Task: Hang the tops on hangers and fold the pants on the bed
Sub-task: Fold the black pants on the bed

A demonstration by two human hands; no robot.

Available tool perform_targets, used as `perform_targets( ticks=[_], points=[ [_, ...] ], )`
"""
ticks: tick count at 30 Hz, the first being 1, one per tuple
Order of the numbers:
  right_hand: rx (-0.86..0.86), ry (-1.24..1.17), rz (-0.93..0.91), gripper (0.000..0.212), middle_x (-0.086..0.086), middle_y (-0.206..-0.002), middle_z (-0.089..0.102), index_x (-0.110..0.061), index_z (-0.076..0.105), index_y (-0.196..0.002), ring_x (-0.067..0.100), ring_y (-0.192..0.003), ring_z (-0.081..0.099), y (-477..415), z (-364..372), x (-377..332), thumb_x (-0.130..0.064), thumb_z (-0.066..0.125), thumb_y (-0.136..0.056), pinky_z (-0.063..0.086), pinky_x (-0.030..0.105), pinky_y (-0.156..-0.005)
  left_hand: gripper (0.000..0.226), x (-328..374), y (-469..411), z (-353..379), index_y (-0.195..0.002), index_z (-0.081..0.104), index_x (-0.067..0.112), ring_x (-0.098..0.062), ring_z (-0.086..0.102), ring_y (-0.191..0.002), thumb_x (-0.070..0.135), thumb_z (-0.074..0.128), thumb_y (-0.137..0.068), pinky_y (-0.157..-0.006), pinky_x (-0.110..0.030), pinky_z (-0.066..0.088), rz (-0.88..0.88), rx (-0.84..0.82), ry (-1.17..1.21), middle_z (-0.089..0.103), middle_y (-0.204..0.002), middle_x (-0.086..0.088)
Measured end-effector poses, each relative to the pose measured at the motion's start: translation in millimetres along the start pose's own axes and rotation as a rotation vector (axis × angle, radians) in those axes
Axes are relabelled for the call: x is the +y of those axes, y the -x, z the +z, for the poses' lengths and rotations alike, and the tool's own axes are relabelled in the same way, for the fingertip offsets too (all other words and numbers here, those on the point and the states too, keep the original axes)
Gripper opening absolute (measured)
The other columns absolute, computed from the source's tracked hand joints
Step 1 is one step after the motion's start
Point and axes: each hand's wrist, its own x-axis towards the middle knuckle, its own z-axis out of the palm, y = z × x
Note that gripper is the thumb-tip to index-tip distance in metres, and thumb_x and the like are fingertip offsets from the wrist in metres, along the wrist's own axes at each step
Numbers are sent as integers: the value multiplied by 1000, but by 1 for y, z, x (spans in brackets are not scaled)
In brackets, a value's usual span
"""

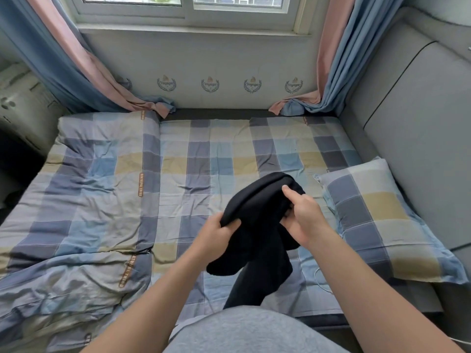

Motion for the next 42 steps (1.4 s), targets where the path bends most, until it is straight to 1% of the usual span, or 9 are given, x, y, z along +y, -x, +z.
perform_targets(
  ticks=[5,8,12,20,23,28,33,38,42],
  points=[
    [-147,410,-2,33,-1,-129,66,-20,57,-130,14,-116,64,13,-18,18,-31,58,-99,47,34,-95,15,33,-11,-23,-106,69,19,-29,73,-91,18,54,-102,-77,-46,61,-135,202,400,75,-101,-10],
    [-283,578,-33,65,-14,-145,47,-39,43,-140,8,-133,46,24,-30,35,-50,72,-83,36,38,-112,22,48,-14,-34,-116,64,7,-38,72,-91,20,51,-104,-66,-43,61,-300,257,587,72,-107,-21],
    [-510,805,-131,96,-37,-145,40,-52,32,-147,-16,-134,35,35,-21,53,-64,81,-66,38,8,-100,30,60,-8,-35,-115,61,-3,-35,73,-72,22,50,-103,-53,-38,59,-478,183,747,73,-96,-23],
    [-326,1110,-369,14,1,-101,70,-19,63,-110,17,-96,64,11,6,61,-26,60,-98,51,38,-88,34,62,-6,-38,-108,61,-5,-33,74,-68,24,44,-103,-53,-36,60,-484,85,857,74,-88,-24],
    [-313,1081,-353,7,-3,-87,67,-25,62,-93,-2,-78,60,4,2,48,-20,62,-98,46,16,-70,28,50,-8,-47,-120,58,-3,-34,73,-88,16,48,-102,-69,-41,61,-434,189,905,70,-109,-22],
    [-260,1160,-258,15,16,-88,67,-8,65,-95,25,-80,60,-9,-2,14,-22,61,-99,43,33,-70,57,32,-4,-57,-140,43,18,-20,59,-114,33,71,-92,-97,-42,51,-249,347,374,56,-131,-3],
    [-330,1313,-143,21,11,-85,72,-8,72,-93,26,-79,68,-7,18,-24,-25,60,-97,52,38,-74,67,46,5,-38,-130,57,36,-1,63,-112,59,80,-71,-89,-23,54,2,-163,-41,63,-127,13],
    [-417,1514,-105,45,3,-70,58,-5,71,-92,18,-62,53,0,34,-54,-48,59,-95,38,33,-62,24,54,2,-26,-118,65,25,-16,71,-96,29,66,-95,-89,-44,58,51,-75,-160,70,-110,2],
    [-497,1526,30,55,-1,-68,62,-6,67,-86,16,-57,58,-1,24,-61,-61,60,-90,45,34,-61,21,59,2,-30,-113,68,8,-41,65,-104,18,54,-101,-91,-51,52,-51,-105,-88,70,-109,-23]
  ],
)
